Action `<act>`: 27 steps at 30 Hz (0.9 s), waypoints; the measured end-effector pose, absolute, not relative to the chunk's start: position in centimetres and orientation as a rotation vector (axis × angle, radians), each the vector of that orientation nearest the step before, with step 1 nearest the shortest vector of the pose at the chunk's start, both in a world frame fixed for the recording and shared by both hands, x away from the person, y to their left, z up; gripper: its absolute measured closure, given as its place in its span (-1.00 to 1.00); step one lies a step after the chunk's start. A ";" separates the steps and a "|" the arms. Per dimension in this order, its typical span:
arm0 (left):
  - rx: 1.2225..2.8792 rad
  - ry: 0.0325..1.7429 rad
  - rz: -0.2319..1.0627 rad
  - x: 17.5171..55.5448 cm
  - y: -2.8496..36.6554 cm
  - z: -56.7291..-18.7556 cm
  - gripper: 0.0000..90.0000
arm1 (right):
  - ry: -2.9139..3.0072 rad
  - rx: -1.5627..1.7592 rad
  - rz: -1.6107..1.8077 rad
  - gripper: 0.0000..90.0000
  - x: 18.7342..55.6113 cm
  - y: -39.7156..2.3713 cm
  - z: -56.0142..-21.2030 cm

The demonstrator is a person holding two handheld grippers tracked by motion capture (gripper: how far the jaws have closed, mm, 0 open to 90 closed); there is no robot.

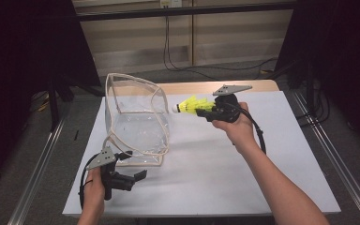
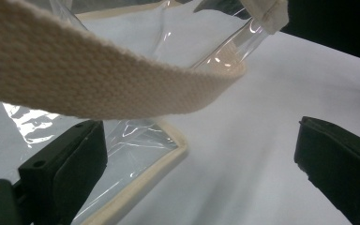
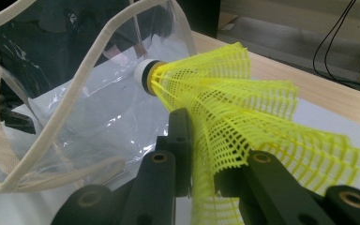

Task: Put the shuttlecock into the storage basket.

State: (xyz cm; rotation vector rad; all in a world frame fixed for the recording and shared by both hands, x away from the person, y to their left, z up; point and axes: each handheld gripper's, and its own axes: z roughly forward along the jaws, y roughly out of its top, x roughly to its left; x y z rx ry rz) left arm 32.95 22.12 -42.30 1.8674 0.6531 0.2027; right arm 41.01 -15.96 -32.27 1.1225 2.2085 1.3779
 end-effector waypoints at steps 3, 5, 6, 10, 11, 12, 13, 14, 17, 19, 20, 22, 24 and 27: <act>1.877 0.651 0.203 32.9 22.0 -42.3 -0.94 | 2.204 1.117 1.377 0.77 41.0 -15.9 -31.7; 1.877 0.652 0.201 32.9 22.0 -42.3 -0.94 | 2.204 1.108 1.375 0.77 41.0 -15.8 -31.4; 1.878 0.653 0.203 32.9 22.1 -42.3 -0.94 | 2.202 1.107 1.374 0.77 41.0 -15.7 -31.2; 1.875 0.649 0.201 33.0 22.1 -42.3 -0.94 | 2.201 1.098 1.374 0.77 41.1 -15.4 -30.6; 1.876 0.647 0.202 33.0 22.1 -42.2 -0.94 | 2.197 1.099 1.378 0.77 41.1 -15.3 -30.4; 1.876 0.648 0.200 33.0 22.1 -42.3 -0.94 | 2.193 1.099 1.387 0.77 41.1 -15.2 -30.3; 1.878 0.647 0.203 33.0 22.1 -42.2 -0.94 | 2.195 1.096 1.384 0.77 41.1 -15.1 -30.1; 1.878 0.645 0.203 33.0 22.1 -42.2 -0.94 | 2.190 1.090 1.385 0.77 41.2 -14.9 -29.9; 1.868 0.647 0.198 32.9 22.1 -42.2 -0.94 | 2.187 1.089 1.389 0.77 41.2 -14.5 -29.5; 1.868 0.650 0.200 32.9 22.1 -42.2 -0.94 | 2.186 1.082 1.390 0.77 41.2 -14.3 -29.3; 1.868 0.649 0.199 32.9 22.1 -42.2 -0.94 | 2.186 1.080 1.391 0.77 41.3 -14.1 -29.2; 1.869 0.649 0.202 33.0 22.1 -42.2 -0.94 | 2.185 1.077 1.393 0.77 41.3 -13.8 -29.1; 1.867 0.649 0.202 32.9 22.2 -42.2 -0.94 | 2.183 1.075 1.404 0.77 41.4 -13.5 -29.0; 1.866 0.651 0.211 32.9 22.2 -42.1 -0.94 | 2.189 1.067 1.401 0.77 41.4 -13.1 -28.9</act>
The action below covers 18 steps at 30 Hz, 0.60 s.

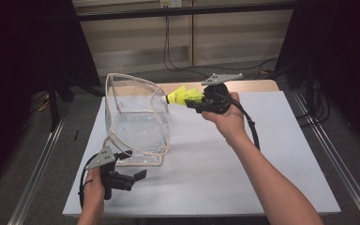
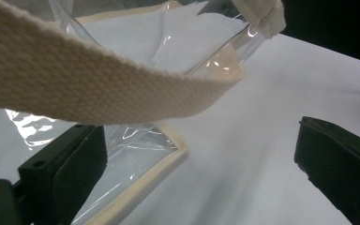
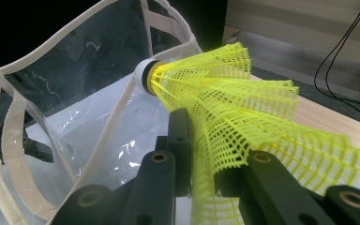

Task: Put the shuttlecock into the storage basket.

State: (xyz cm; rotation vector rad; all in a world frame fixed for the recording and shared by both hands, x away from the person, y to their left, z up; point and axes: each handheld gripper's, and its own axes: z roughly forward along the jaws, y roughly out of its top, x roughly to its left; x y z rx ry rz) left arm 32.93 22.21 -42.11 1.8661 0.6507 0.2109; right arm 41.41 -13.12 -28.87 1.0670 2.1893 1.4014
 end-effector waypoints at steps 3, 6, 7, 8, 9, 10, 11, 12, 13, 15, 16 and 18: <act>1.867 0.652 0.209 32.9 22.2 -42.1 -0.94 | 2.190 1.060 1.404 0.77 41.4 -12.7 -28.7; 1.868 0.649 0.211 32.9 22.2 -42.1 -0.94 | 2.194 1.051 1.403 0.77 41.4 -12.3 -28.5; 1.868 0.649 0.211 32.9 22.2 -42.1 -0.94 | 2.195 1.047 1.405 0.77 41.5 -12.2 -28.5; 1.868 0.650 0.211 32.9 22.2 -42.1 -0.94 | 2.196 1.046 1.399 0.77 41.4 -12.1 -28.4; 1.868 0.647 0.208 33.0 22.2 -42.1 -0.94 | 2.197 1.037 1.397 0.77 41.4 -11.9 -28.3; 1.868 0.645 0.205 33.0 22.2 -42.1 -0.94 | 2.198 1.035 1.401 0.77 41.4 -11.8 -28.3; 1.869 0.645 0.205 33.0 22.2 -42.1 -0.94 | 2.201 1.031 1.400 0.77 41.4 -11.6 -28.2; 1.869 0.650 0.211 32.9 22.2 -42.1 -0.94 | 2.200 1.030 1.403 0.77 41.4 -11.4 -28.1; 1.868 0.650 0.212 32.9 22.2 -42.1 -0.94 | 2.203 1.024 1.407 0.77 41.4 -11.1 -28.0; 1.866 0.650 0.212 32.9 22.3 -42.1 -0.94 | 2.207 1.011 1.399 0.77 41.4 -10.7 -27.9; 1.866 0.650 0.212 32.9 22.3 -42.1 -0.94 | 2.211 1.007 1.399 0.77 41.4 -10.5 -27.8; 1.867 0.650 0.212 32.9 22.2 -42.1 -0.94 | 2.216 0.998 1.393 0.77 41.3 -10.0 -27.7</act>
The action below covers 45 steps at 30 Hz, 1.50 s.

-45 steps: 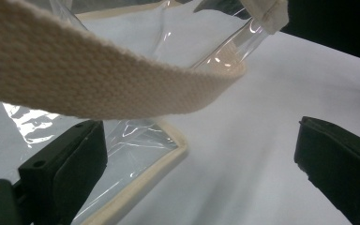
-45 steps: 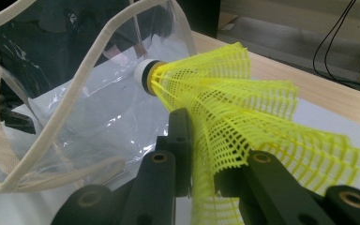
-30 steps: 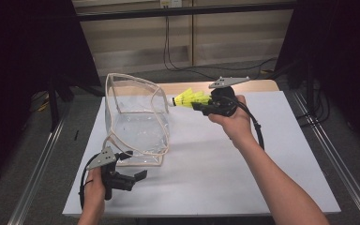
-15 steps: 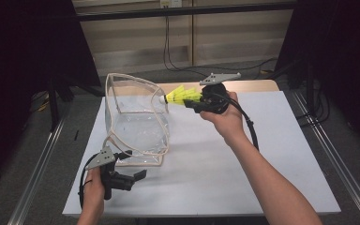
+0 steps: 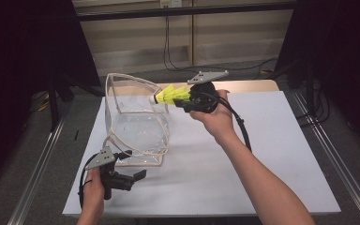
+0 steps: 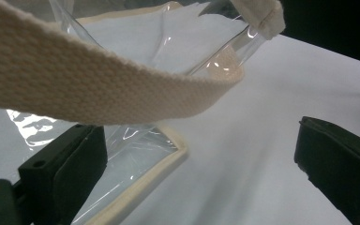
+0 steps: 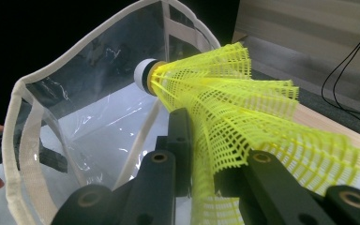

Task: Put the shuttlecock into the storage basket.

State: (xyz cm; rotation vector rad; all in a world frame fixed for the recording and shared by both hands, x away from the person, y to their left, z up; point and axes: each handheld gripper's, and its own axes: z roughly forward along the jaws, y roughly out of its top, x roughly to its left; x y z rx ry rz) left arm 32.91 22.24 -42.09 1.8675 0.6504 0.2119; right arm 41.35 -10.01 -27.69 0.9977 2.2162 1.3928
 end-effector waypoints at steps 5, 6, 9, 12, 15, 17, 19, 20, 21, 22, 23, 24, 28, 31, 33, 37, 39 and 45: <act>1.868 0.649 0.211 32.9 22.2 -42.1 -0.94 | 2.221 0.985 1.400 0.77 41.5 -9.2 -27.5; 1.868 0.649 0.213 32.9 22.2 -42.1 -0.94 | 2.224 0.981 1.397 0.77 41.5 -9.0 -27.4; 1.868 0.649 0.211 32.9 22.2 -42.1 -0.94 | 2.229 0.970 1.390 0.77 41.5 -8.6 -27.3; 1.866 0.648 0.210 32.9 22.2 -42.1 -0.94 | 2.231 0.965 1.390 0.77 41.6 -8.3 -27.2; 1.866 0.645 0.205 33.0 22.2 -42.1 -0.94 | 2.233 0.965 1.392 0.77 41.6 -8.1 -27.2; 1.867 0.645 0.207 33.0 22.2 -42.1 -0.94 | 2.233 0.965 1.393 0.77 41.6 -8.0 -27.2; 1.868 0.645 0.206 33.0 22.2 -42.1 -0.94 | 2.237 0.959 1.395 0.77 41.7 -7.8 -27.1; 1.867 0.645 0.205 33.0 22.2 -42.1 -0.94 | 2.237 0.956 1.396 0.77 41.7 -7.7 -27.1; 1.867 0.645 0.206 33.0 22.2 -42.1 -0.94 | 2.238 0.956 1.394 0.77 41.7 -7.6 -27.0; 1.867 0.645 0.205 33.0 22.2 -42.1 -0.94 | 2.240 0.955 1.391 0.77 41.7 -7.6 -27.0; 1.866 0.637 0.197 33.0 22.2 -42.2 -0.94 | 2.242 0.949 1.388 0.77 41.7 -7.4 -26.9; 1.868 0.637 0.197 33.0 22.2 -42.2 -0.94 | 2.243 0.945 1.388 0.77 41.7 -7.3 -26.9; 1.864 0.640 0.192 33.0 22.2 -42.2 -0.94 | 2.249 0.936 1.392 0.77 41.8 -6.8 -26.8; 1.865 0.642 0.193 33.0 22.3 -42.2 -0.94 | 2.260 0.926 1.382 0.77 41.8 -6.3 -26.8; 1.865 0.641 0.194 33.0 22.3 -42.2 -0.94 | 2.261 0.921 1.387 0.77 41.8 -6.0 -26.8; 1.864 0.641 0.194 33.0 22.3 -42.2 -0.94 | 2.272 0.912 1.384 0.77 41.8 -5.4 -26.8; 1.861 0.642 0.193 33.0 22.3 -42.2 -0.94 | 2.273 0.911 1.389 0.77 41.9 -5.1 -26.8; 1.859 0.654 0.204 33.0 22.4 -42.2 -0.94 | 2.286 0.890 1.389 0.77 41.9 -4.1 -26.8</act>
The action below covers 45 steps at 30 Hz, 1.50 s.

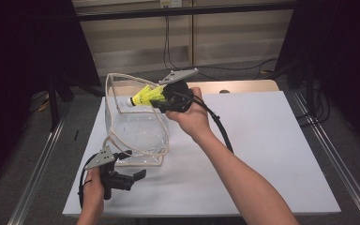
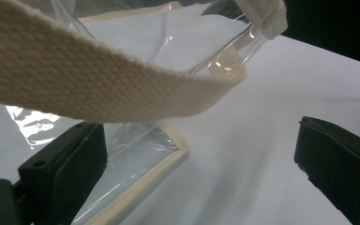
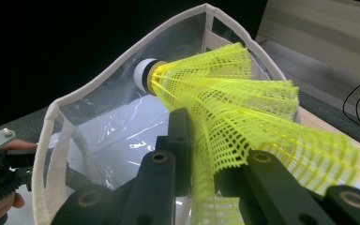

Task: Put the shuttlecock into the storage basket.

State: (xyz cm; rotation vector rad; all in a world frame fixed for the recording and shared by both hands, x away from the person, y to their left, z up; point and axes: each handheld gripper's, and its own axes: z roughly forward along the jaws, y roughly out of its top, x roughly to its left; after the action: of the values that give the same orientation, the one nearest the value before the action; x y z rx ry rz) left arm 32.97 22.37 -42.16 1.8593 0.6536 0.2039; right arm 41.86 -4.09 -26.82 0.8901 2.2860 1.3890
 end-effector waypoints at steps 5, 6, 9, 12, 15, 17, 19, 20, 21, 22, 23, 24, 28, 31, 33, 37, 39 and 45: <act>1.862 0.641 0.196 33.0 22.4 -42.2 -0.94 | 2.302 0.871 1.368 0.77 41.8 -3.3 -27.0; 1.862 0.641 0.194 33.0 22.4 -42.2 -0.94 | 2.305 0.867 1.368 0.77 41.8 -3.1 -27.1; 1.862 0.641 0.194 33.0 22.4 -42.2 -0.94 | 2.316 0.852 1.356 0.77 41.7 -2.5 -27.2; 1.861 0.643 0.193 33.0 22.3 -42.2 -0.94 | 2.327 0.840 1.352 0.77 41.6 -2.0 -27.3; 1.863 0.640 0.193 33.0 22.4 -42.2 -0.94 | 2.331 0.845 1.350 0.77 41.7 -1.7 -27.6; 1.862 0.653 0.207 32.9 22.4 -42.1 -0.94 | 2.336 0.844 1.348 0.77 41.7 -1.4 -27.8; 1.855 0.643 0.196 33.0 22.5 -42.1 -0.94 | 2.342 0.838 1.342 0.77 41.7 -1.1 -27.9; 1.855 0.643 0.196 33.0 22.5 -42.1 -0.94 | 2.343 0.838 1.341 0.77 41.7 -1.0 -27.9; 1.855 0.643 0.197 33.0 22.5 -42.1 -0.94 | 2.349 0.832 1.343 0.77 41.7 -0.8 -28.0; 1.855 0.642 0.196 33.0 22.5 -42.1 -0.94 | 2.347 0.831 1.342 0.77 41.7 -0.7 -28.0; 1.855 0.642 0.195 33.0 22.5 -42.1 -0.94 | 2.347 0.828 1.336 0.77 41.6 -0.6 -28.0; 1.855 0.642 0.195 33.0 22.5 -42.1 -0.94 | 2.348 0.829 1.331 0.77 41.6 -0.4 -28.1; 1.855 0.642 0.196 33.0 22.5 -42.1 -0.94 | 2.346 0.829 1.321 0.77 41.6 0.0 -28.3; 1.853 0.642 0.195 33.0 22.5 -42.1 -0.94 | 2.353 0.817 1.304 0.77 41.7 0.4 -28.5; 1.854 0.642 0.195 33.0 22.5 -42.1 -0.94 | 2.360 0.814 1.295 0.77 41.7 0.7 -28.6; 1.856 0.640 0.198 33.0 22.6 -42.1 -0.94 | 2.370 0.798 1.283 0.77 41.7 1.4 -28.9; 1.856 0.642 0.199 33.0 22.6 -42.1 -0.94 | 2.374 0.795 1.284 0.77 41.7 1.6 -29.0; 1.857 0.650 0.209 32.9 22.6 -42.1 -0.94 | 2.383 0.793 1.275 0.77 41.8 2.2 -29.4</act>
State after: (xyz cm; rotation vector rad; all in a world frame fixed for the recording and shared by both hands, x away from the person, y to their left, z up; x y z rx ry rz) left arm 32.92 22.57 -42.07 1.8566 0.6499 0.2090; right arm 41.78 2.19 -29.44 0.7929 2.3828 1.2750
